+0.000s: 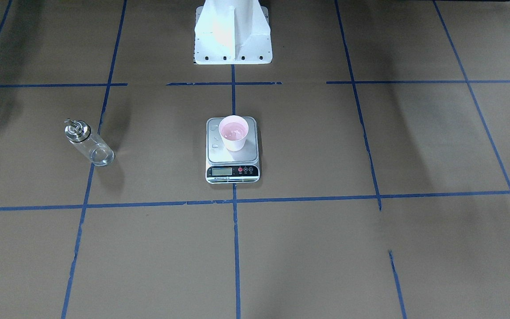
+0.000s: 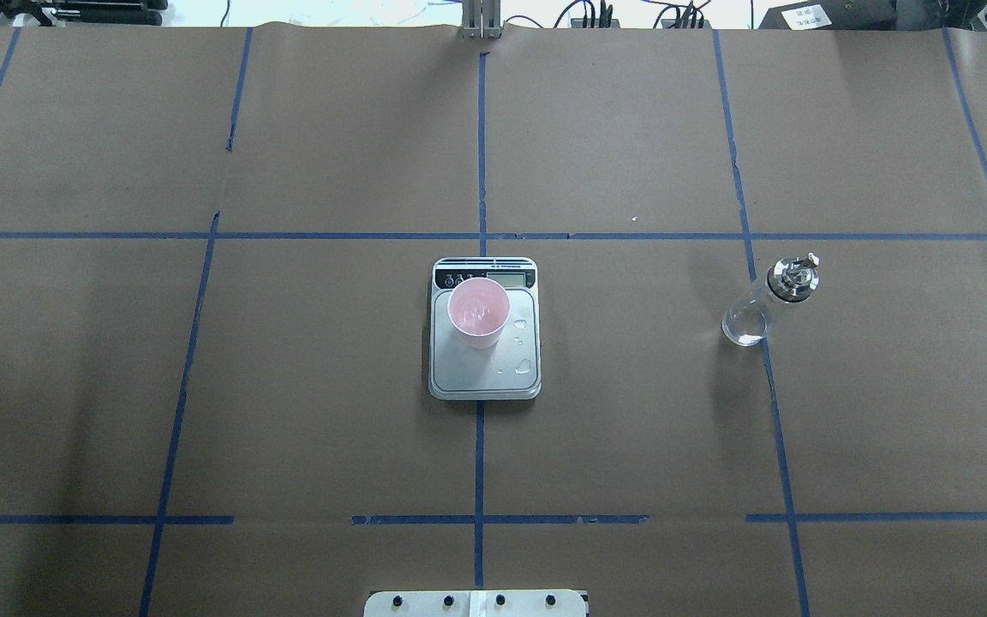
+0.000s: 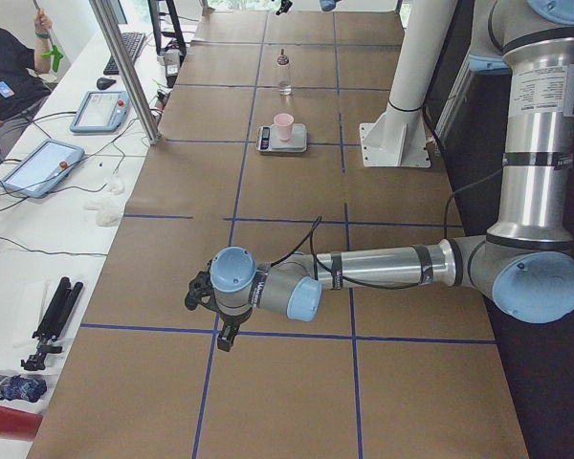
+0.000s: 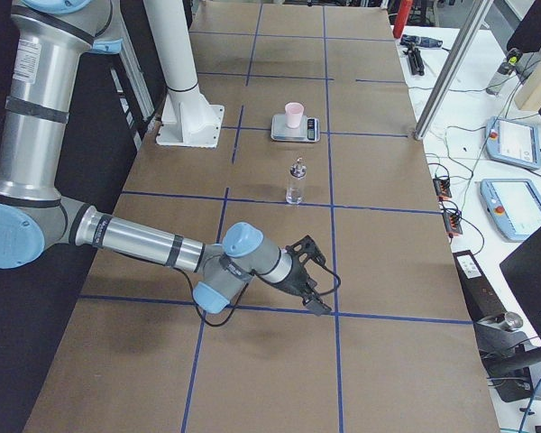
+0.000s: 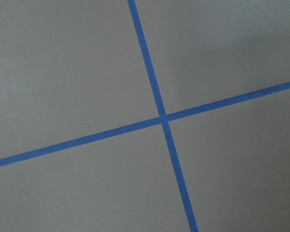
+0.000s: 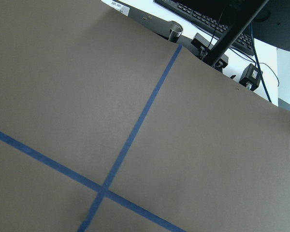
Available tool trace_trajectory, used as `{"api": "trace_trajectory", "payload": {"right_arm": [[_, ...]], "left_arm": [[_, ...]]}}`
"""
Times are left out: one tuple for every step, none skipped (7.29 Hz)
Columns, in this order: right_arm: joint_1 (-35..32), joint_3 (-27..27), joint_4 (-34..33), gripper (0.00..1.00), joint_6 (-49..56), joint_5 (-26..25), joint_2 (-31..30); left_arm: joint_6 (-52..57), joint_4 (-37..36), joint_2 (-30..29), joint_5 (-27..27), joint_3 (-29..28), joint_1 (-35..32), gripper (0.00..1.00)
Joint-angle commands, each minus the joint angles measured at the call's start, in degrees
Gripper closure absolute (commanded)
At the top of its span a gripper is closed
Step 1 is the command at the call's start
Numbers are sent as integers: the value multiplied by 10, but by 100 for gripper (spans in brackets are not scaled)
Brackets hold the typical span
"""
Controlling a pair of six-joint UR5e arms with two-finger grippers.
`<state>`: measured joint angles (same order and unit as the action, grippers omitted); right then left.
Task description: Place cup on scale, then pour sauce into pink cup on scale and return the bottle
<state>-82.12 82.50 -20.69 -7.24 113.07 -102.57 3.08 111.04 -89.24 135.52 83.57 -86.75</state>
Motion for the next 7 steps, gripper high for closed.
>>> {"api": "trace_trajectory", "payload": {"right_arm": [[-63,-33,-22,0,19,40,18],[-63,-37,-18,0,8,0,18],[-64,-44,-50,0,13,17,15],[-64,-29,-123,0,8,59,26],[-70,-3,-253,0,7,149,49],[-105,31,-409,0,17,183,86],[-113,79,-501,0,17,184,89]], "left_arm": [[0,0,1,0,-1,0,0],[0,0,3,0,-1,0,0],[0,0,4,0,-2,0,0],[0,0,4,0,-1,0,0],[0,0,5,0,-2,0,0],[0,0,5,0,-1,0,0],[0,0,5,1,-1,0,0]]}}
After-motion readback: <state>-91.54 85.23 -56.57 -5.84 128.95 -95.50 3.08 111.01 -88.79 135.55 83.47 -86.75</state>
